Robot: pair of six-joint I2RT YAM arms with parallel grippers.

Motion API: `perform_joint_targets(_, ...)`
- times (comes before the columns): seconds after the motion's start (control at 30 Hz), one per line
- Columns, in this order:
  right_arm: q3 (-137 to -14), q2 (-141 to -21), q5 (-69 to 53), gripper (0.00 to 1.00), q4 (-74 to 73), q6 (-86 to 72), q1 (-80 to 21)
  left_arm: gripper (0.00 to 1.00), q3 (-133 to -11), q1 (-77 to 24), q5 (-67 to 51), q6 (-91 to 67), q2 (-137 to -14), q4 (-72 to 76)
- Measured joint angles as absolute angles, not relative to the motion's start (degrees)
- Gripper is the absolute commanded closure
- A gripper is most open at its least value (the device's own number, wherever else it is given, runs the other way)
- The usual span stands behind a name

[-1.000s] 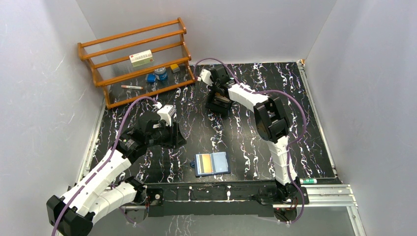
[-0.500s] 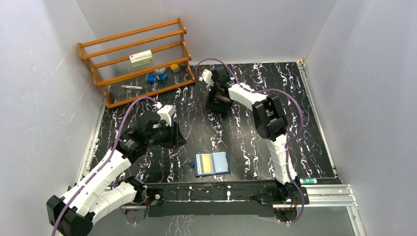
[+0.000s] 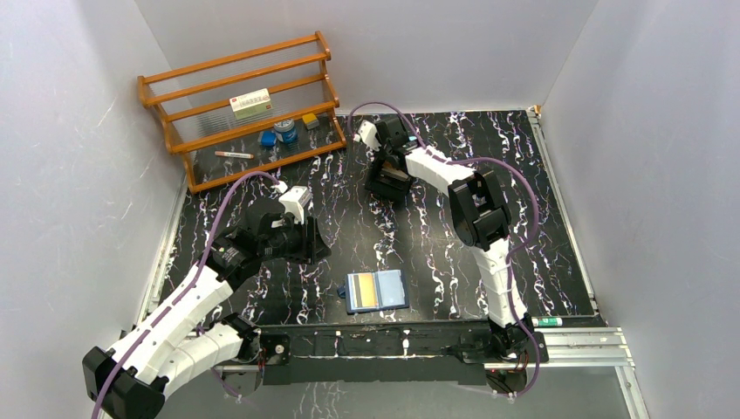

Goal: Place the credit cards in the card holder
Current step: Pick up the credit card from the storage box.

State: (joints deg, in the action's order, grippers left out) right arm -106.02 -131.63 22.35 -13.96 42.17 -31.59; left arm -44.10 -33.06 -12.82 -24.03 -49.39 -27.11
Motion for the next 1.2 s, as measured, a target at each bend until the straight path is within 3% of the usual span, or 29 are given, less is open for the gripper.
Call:
perform_joint_targets(0.23,-107.26,-131.63,22.33,0.81,-15.77,41.71,-31.59,0.57,-44.10,-33.08,-12.82,-24.03,-49.39,-27.11)
perform_joint_targets(0.53,-109.08,-131.63,22.15,0.82,-18.61,40.34,-31.55,0.56,-44.10,-33.08,-12.82,-24.05,-49.39,-27.11)
perform_joint_targets(0.73,-112.12,-131.52,20.95,1.00,-21.93,38.54,-31.53,0.56,-44.10,-33.06,-12.69,-24.08,-49.39,-27.16)
perform_joint_targets(1.2,-109.51,-121.16,14.81,1.00,-30.26,23.05,-31.73,0.55,-44.10,-33.08,-10.68,-31.11,-49.39,-27.46)
